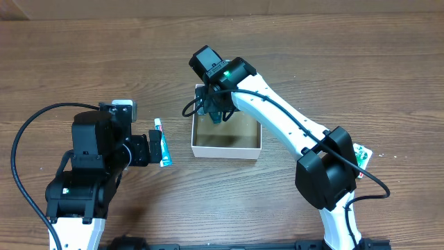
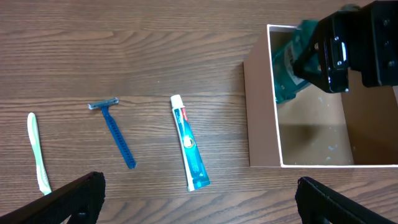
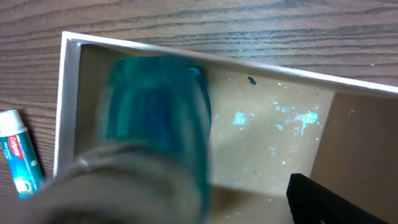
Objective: Pack container
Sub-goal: 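Carry the bottle over the box and set it upright inside, then release the bottle and move the right gripper to the soap bar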
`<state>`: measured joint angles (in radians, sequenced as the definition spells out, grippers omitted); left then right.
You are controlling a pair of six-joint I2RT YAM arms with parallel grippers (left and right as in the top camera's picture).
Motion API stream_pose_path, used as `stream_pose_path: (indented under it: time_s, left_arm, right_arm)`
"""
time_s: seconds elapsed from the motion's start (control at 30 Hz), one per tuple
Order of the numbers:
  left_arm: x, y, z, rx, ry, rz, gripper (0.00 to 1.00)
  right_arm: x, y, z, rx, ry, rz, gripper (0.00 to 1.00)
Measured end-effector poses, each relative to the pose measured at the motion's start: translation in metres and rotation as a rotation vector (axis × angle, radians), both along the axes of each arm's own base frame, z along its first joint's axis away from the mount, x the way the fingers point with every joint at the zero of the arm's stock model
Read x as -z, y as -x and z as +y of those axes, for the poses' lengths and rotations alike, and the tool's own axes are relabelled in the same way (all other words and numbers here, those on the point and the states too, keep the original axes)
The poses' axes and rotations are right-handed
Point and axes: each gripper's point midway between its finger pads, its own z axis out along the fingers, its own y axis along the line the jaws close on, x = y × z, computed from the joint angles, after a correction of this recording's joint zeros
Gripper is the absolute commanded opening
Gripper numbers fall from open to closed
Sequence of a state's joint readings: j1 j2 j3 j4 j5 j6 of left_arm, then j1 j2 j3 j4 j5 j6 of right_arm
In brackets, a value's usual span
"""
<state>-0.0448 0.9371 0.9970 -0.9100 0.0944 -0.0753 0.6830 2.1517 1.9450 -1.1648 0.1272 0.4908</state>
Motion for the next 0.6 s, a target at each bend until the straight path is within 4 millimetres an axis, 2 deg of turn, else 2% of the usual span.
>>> stream_pose_path:
  time_s: [0.1, 0.13, 0.17, 0.2, 0.27, 0.3, 0.33, 0.37, 0.4, 0.43, 0.47, 0.5, 0.6]
  left_arm:
    - [0.000, 0.000, 0.000, 0.000, 0.000, 0.000, 1.00]
    - [0.000, 0.000, 0.000, 0.000, 0.000, 0.000, 1.00]
    - [0.000, 0.000, 0.000, 0.000, 0.000, 0.000, 1.00]
    - [0.000, 0.000, 0.000, 0.000, 0.000, 0.000, 1.00]
    - [0.000, 0.000, 0.000, 0.000, -0.001, 0.000, 1.00]
    - [0.000, 0.000, 0.000, 0.000, 0.000, 0.001, 1.00]
    - [0.000, 0.000, 0.000, 0.000, 0.000, 0.001, 1.00]
    - [0.000, 0.000, 0.000, 0.000, 0.000, 0.001, 1.00]
    - [0.000, 0.000, 0.000, 0.000, 0.000, 0.001, 1.00]
    - [0.000, 0.000, 0.000, 0.000, 0.000, 0.001, 1.00]
    - [0.000, 0.000, 0.000, 0.000, 0.000, 0.002, 1.00]
    - [0.000, 0.000, 0.000, 0.000, 0.000, 0.002, 1.00]
    - [0.000, 0.001, 0.000, 0.000, 0.000, 0.003, 1.00]
  right_arm:
    - [-0.009, -0.001, -0.004, -0.002, 0.009, -0.021, 0.93]
    - [-0.017, 0.000, -0.006, -0.005, 0.010, -0.038, 0.93]
    - [-0.033, 0.000, -0.009, -0.010, 0.004, -0.067, 0.99]
    - [-0.065, 0.002, -0.015, -0.017, -0.013, -0.130, 1.00]
    - [-0.114, 0.007, -0.027, -0.014, -0.046, -0.228, 1.00]
    - [-0.155, 0.015, -0.042, 0.004, -0.073, -0.311, 1.00]
    - [-0.192, 0.022, -0.062, 0.040, -0.101, -0.383, 1.00]
    - [-0.218, 0.027, -0.083, 0.089, -0.123, -0.432, 1.00]
    - [-0.240, 0.032, -0.111, 0.162, -0.140, -0.472, 1.00]
    - [-0.257, 0.038, -0.148, 0.257, -0.140, -0.498, 1.00]
    - [-0.273, 0.045, -0.213, 0.440, -0.113, -0.532, 1.00]
    - [-0.274, 0.054, -0.260, 0.579, -0.080, -0.522, 1.00]
    - [-0.252, 0.075, -0.345, 0.823, -0.010, -0.408, 1.00]
